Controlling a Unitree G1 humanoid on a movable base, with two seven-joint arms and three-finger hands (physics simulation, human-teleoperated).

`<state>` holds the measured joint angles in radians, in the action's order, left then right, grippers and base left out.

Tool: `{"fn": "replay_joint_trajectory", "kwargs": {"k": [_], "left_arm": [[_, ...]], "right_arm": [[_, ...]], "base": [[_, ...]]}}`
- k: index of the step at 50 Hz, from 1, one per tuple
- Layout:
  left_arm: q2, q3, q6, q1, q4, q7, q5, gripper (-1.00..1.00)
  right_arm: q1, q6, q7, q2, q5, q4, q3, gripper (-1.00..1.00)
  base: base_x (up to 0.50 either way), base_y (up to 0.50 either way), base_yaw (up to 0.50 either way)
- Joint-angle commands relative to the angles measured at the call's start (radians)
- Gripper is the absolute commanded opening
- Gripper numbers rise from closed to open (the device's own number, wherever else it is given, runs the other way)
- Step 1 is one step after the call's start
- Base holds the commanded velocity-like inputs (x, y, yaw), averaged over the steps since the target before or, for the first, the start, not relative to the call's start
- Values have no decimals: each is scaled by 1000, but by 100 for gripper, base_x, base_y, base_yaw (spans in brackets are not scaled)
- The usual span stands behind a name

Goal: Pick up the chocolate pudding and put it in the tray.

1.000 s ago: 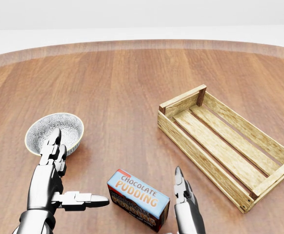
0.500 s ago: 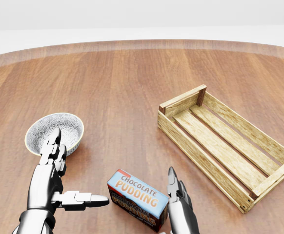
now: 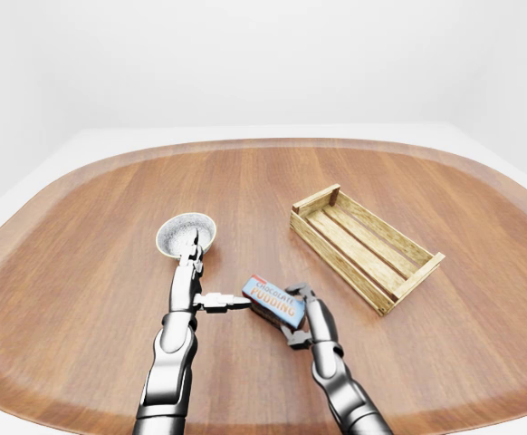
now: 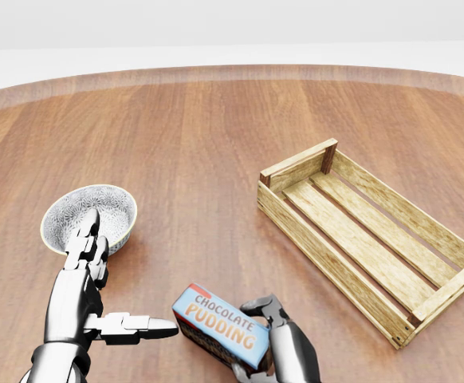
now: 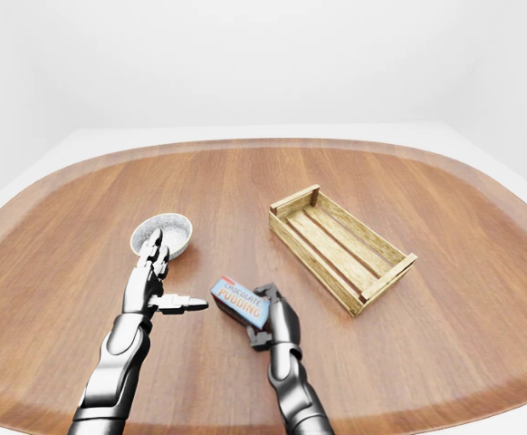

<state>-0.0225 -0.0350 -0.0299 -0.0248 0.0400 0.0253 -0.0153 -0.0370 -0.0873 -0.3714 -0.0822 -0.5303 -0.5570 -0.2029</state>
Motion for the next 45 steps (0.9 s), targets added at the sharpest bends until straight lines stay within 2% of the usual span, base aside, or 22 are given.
{"fn": "replay_joint_trajectory", "kwargs": {"k": [1, 4, 6, 8, 10, 13, 18, 20, 22, 27, 29, 30, 32, 35, 36, 37, 40, 41, 44, 45], "left_arm": [[0, 0, -1, 0, 1, 3, 3, 100], [0, 0, -1, 0, 1, 3, 3, 100], [0, 0, -1, 0, 1, 3, 3, 100], [0, 0, -1, 0, 1, 3, 3, 100], [0, 0, -2, 0, 1, 3, 3, 100], [0, 0, -2, 0, 1, 3, 3, 100], [0, 0, -1, 0, 1, 3, 3, 100], [0, 0, -1, 0, 1, 3, 3, 100], [0, 0, -1, 0, 1, 3, 3, 100], [0, 0, -1, 0, 1, 3, 3, 100], [0, 0, -1, 0, 1, 3, 3, 100], [0, 0, -1, 0, 1, 3, 3, 100], [0, 0, -1, 0, 1, 3, 3, 100], [0, 0, -1, 0, 1, 3, 3, 100], [0, 0, -1, 0, 1, 3, 3, 100], [0, 0, -1, 0, 1, 3, 3, 100], [0, 0, -1, 0, 1, 3, 3, 100], [0, 0, -1, 0, 1, 3, 3, 100], [0, 0, -2, 0, 1, 3, 3, 100], [0, 0, -1, 0, 1, 3, 3, 100]], "right_arm": [[-25, 0, -33, -5, -18, -115, 9, -100], [-25, 0, -31, -6, -18, -114, 13, -100], [16, 0, 29, -14, 3, 11, 8, -100], [16, 0, 23, -11, 3, 6, 5, -100], [-19, 0, -28, -3, -14, -95, 9, -100], [-21, 0, -29, -4, -15, -94, 14, -100], [1, 0, -13, -5, -7, -22, 12, -100], [36, 0, 36, -12, 16, 95, 2, -100], [18, 0, 0, -4, 10, 35, 2, -100], [22, 0, -8, -3, 12, 55, 3, -100], [67, 0, 50, -11, 36, 211, -12, -100], [51, 0, 17, -2, 30, 151, -12, -100], [68, 0, 47, -4, 47, 237, -19, -100], [44, 0, 1, 4, 34, 154, -14, -100], [81, 0, 59, -4, 56, 292, -21, -100], [87, 0, 65, -2, 62, 320, -27, -100], [85, 0, 67, 4, 74, 341, -32, -100], [62, 0, 27, 12, 65, 252, -27, -100], [82, 0, 77, 5, 86, 370, -31, -100], [67, 0, 57, 9, 83, 323, -28, -100]], "base": [[0, 0, 0], [0, 0, 0], [0, 0, 0], [0, 0, 0], [0, 0, 0], [0, 0, 0], [0, 0, 0], [0, 0, 0], [0, 0, 0], [0, 0, 0], [0, 0, 0], [0, 0, 0], [0, 0, 0], [0, 0, 0], [0, 0, 0], [0, 0, 0], [0, 0, 0], [0, 0, 0], [0, 0, 0], [0, 0, 0]]}}
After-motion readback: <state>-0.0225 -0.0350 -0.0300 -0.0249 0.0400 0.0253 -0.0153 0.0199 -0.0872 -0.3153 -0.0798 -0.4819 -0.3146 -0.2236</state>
